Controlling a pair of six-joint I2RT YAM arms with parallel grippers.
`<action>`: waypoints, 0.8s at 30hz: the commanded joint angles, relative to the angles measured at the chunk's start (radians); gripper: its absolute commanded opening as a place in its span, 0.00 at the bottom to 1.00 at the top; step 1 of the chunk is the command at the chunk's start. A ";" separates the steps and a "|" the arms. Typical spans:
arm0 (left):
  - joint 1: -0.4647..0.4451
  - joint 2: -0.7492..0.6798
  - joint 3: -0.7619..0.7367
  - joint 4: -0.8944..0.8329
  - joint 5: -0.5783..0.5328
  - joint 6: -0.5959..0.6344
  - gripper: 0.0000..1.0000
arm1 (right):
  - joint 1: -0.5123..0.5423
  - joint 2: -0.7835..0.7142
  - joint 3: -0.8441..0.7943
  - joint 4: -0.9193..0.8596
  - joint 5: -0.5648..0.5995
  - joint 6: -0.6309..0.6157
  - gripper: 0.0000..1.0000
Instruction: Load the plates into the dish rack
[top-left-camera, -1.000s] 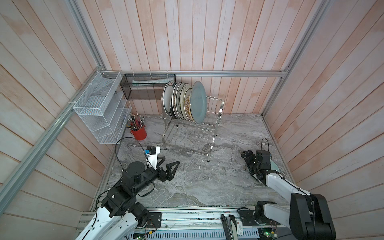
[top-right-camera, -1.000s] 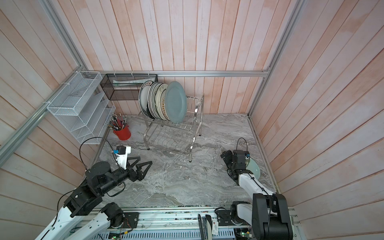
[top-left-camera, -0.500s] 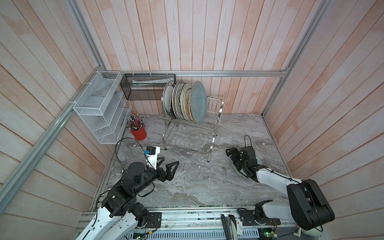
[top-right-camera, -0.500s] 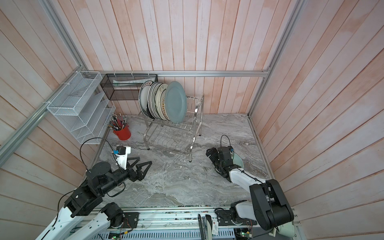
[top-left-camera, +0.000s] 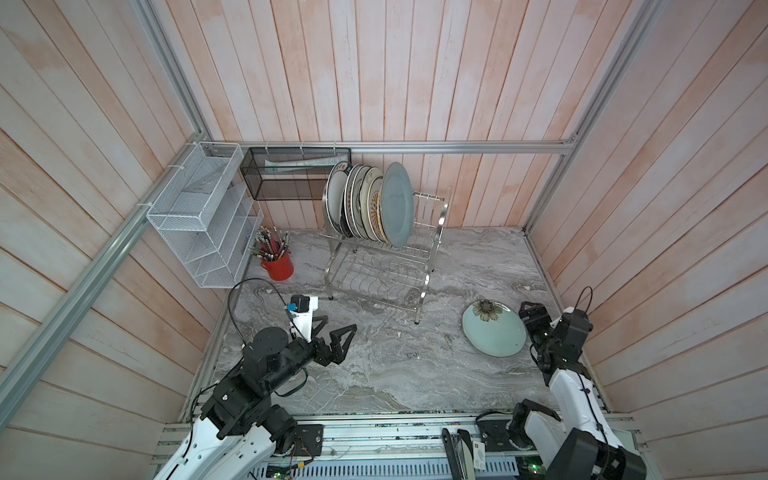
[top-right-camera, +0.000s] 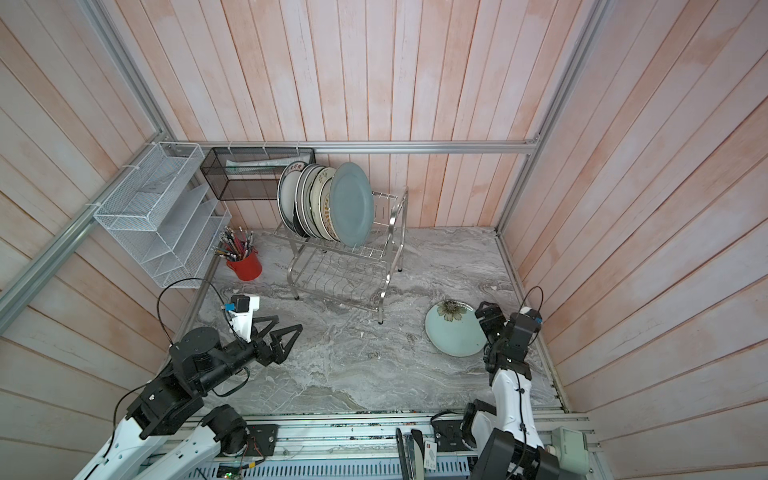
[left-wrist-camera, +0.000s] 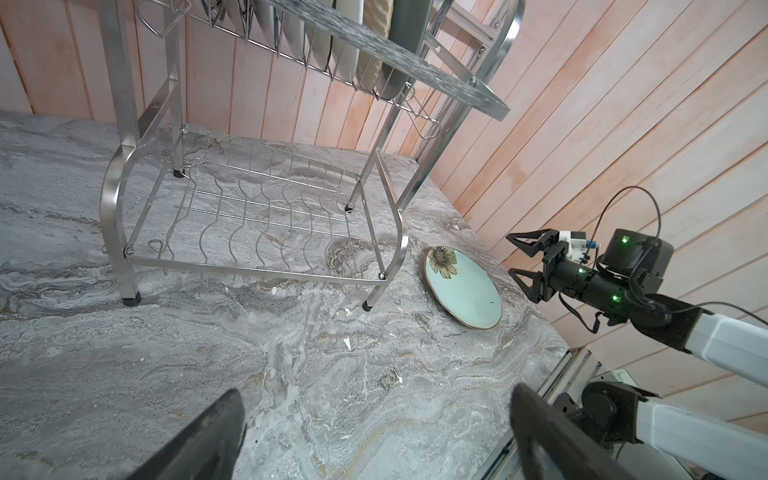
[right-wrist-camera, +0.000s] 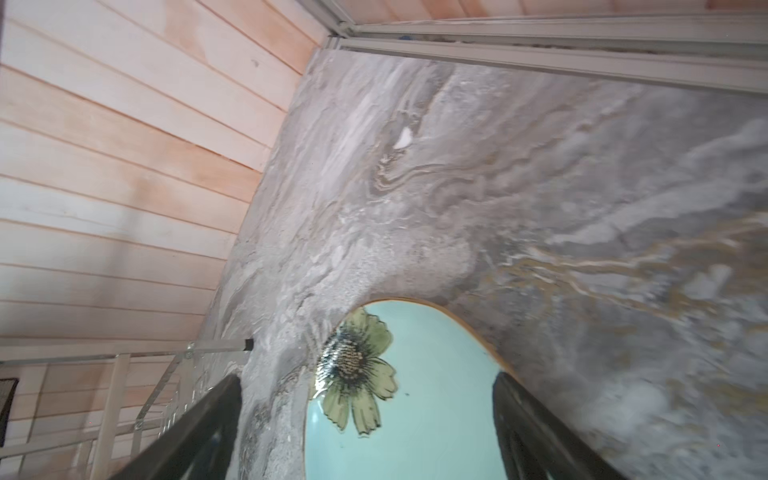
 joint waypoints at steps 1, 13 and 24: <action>0.002 -0.010 -0.014 -0.003 0.003 0.006 1.00 | -0.041 0.029 -0.020 -0.023 -0.056 -0.024 0.94; 0.002 -0.017 -0.016 0.004 0.020 0.009 1.00 | -0.068 0.294 -0.091 0.184 -0.309 -0.029 0.86; 0.002 -0.029 -0.016 0.004 0.018 0.011 1.00 | 0.103 0.288 -0.175 0.241 -0.275 0.044 0.77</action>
